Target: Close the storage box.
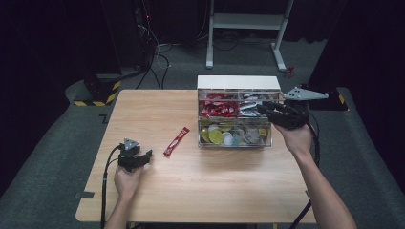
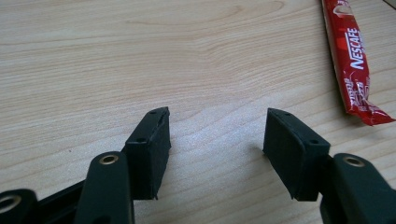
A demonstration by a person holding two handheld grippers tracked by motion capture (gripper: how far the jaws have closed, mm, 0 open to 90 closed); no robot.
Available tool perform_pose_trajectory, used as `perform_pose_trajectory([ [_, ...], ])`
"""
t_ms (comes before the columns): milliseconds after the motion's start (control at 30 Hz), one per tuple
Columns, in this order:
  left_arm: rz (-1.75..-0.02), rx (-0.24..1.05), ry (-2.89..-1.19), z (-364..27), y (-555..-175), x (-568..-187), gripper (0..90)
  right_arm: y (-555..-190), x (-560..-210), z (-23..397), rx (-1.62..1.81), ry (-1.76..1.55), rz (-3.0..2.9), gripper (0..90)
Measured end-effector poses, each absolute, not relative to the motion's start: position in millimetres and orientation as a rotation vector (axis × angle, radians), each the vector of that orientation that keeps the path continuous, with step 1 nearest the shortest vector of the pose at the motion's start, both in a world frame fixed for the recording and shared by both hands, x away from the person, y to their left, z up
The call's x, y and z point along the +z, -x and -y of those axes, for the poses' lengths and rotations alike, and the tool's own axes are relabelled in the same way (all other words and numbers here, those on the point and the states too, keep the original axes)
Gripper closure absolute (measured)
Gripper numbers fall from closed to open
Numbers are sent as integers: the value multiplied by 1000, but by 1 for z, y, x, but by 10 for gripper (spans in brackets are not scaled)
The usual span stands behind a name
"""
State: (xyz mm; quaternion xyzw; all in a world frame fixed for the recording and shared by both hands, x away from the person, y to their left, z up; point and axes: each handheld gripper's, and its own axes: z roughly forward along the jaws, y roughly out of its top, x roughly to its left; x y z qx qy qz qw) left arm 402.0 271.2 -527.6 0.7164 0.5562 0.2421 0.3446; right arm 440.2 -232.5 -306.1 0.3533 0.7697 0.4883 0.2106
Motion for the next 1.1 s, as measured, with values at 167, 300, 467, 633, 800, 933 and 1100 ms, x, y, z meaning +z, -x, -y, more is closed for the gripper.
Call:
perform_pose_trajectory([
  [167,-1442,643,-1869,-270,-402,-528,409,-436,-307,231,1357,-972,-2148,689],
  [300,-1441,650,-1879,-269,-402,-528,406,-434,-308,230,1350,-954,-2149,689],
  [467,-1440,649,-1880,-269,-402,-528,403,-434,-312,229,1353,-965,-2157,689],
  [633,-1438,657,-1887,-267,-402,-528,398,-432,-316,228,1364,-962,-2165,689],
  [800,-1438,657,-1891,-267,-402,-528,394,-431,-318,229,1364,-962,-2178,689],
  [933,-1438,655,-1890,-267,-402,-528,392,-431,-319,228,1364,-959,-2182,689],
  [1100,-1438,654,-1890,-267,-402,-528,392,-432,-323,225,1363,-968,-2190,689],
])
